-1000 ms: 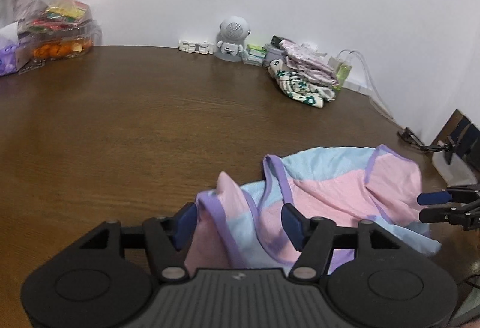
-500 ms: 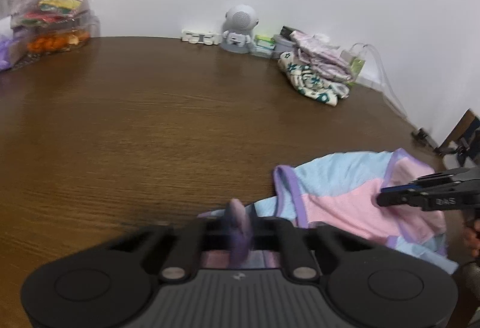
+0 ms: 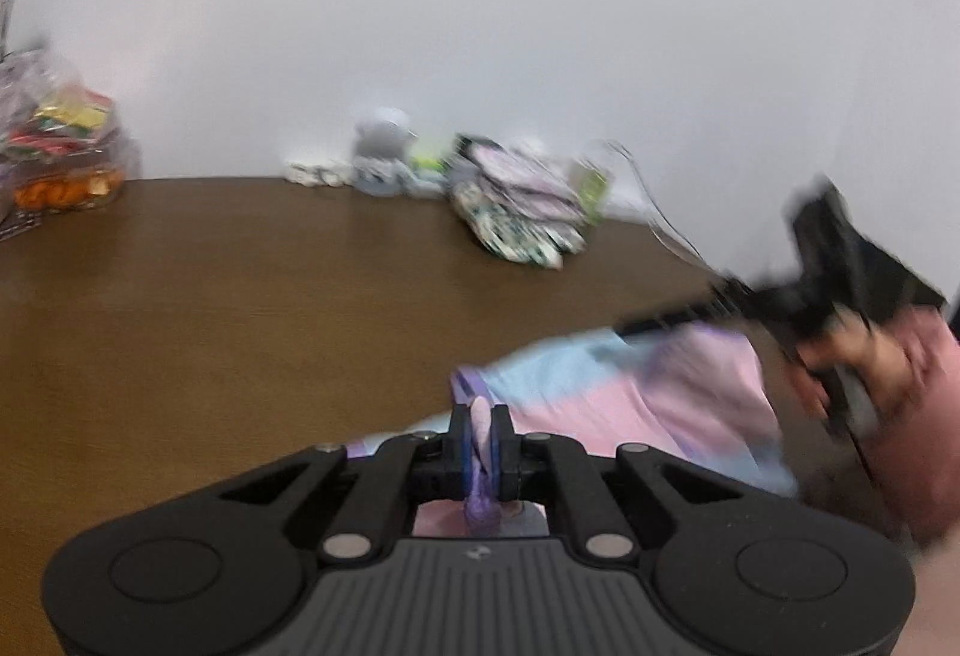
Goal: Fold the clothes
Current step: 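Lay the garment flat on the table and release both tools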
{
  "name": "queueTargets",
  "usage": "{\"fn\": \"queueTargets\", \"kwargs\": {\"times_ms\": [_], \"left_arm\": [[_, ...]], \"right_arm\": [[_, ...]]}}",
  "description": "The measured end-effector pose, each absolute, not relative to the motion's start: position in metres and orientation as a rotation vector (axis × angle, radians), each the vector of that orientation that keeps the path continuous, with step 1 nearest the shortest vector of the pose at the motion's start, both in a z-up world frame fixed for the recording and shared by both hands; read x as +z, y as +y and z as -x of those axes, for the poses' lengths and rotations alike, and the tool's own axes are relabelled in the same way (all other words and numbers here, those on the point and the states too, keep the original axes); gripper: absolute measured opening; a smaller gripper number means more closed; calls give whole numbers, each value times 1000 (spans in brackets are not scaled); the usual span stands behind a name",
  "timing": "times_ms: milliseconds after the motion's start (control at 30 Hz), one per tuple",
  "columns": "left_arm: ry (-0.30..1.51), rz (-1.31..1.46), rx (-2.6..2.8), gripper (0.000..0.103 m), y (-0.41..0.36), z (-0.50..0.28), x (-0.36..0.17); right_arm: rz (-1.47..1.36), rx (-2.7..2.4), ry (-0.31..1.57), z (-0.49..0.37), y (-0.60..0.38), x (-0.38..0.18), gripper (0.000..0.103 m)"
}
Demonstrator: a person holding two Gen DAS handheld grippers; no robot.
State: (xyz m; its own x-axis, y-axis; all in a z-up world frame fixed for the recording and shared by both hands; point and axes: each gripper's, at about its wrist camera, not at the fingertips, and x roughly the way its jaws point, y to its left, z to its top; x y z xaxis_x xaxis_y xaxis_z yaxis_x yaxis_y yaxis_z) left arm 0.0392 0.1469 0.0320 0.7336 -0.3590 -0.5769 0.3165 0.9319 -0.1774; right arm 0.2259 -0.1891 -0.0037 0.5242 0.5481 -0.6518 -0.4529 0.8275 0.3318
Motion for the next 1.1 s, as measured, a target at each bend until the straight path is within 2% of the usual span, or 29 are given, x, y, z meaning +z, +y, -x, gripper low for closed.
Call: {"fn": "queueTargets", "kwargs": {"times_ms": [33,100,167,200,233,333,367,400,467,567,700,767,867,967,1000,1033,1100], "left_arm": [[660,50,-384,6,145,-29,30],[694,28,-394,11,144,-11,22],[746,17,-389,29,146,5,12],[766,2,-378,46,148,12,9],[760,-5,-354,54,151,17,10],[738,-2,-296,60,159,17,18],[729,3,-278,61,162,15,22],[723,7,-261,64,164,12,26],[738,8,-242,64,164,-6,29],[790,5,-265,64,153,-36,24],[863,-9,-193,64,136,-81,6],[892,4,-170,63,133,-98,-4],[916,36,-139,51,135,-112,-15],[944,105,-105,30,142,-123,-23],[951,131,-102,12,145,-126,-25],[950,152,-97,1,148,-127,-25],[951,221,-114,1,155,-129,-26]], "right_arm": [[-118,618,827,-225,-185,-2,7],[-75,661,844,-223,-167,-1,20],[-20,697,850,-219,-144,-1,33],[8,715,852,-217,-133,-1,39],[36,733,855,-215,-122,-1,40],[117,799,860,-206,-86,0,41],[143,815,861,-202,-77,0,46],[169,831,862,-197,-69,-1,56],[221,864,863,-188,-51,-3,62],[299,910,864,-174,-25,-5,62],[306,871,841,-165,-47,-6,63],[307,852,848,-161,-67,-9,66],[299,800,854,-153,-106,-10,66],[269,743,853,-146,-142,-11,68],[252,731,854,-146,-151,-12,69],[235,719,855,-145,-160,-13,69],[203,703,856,-144,-175,-15,69]]}}
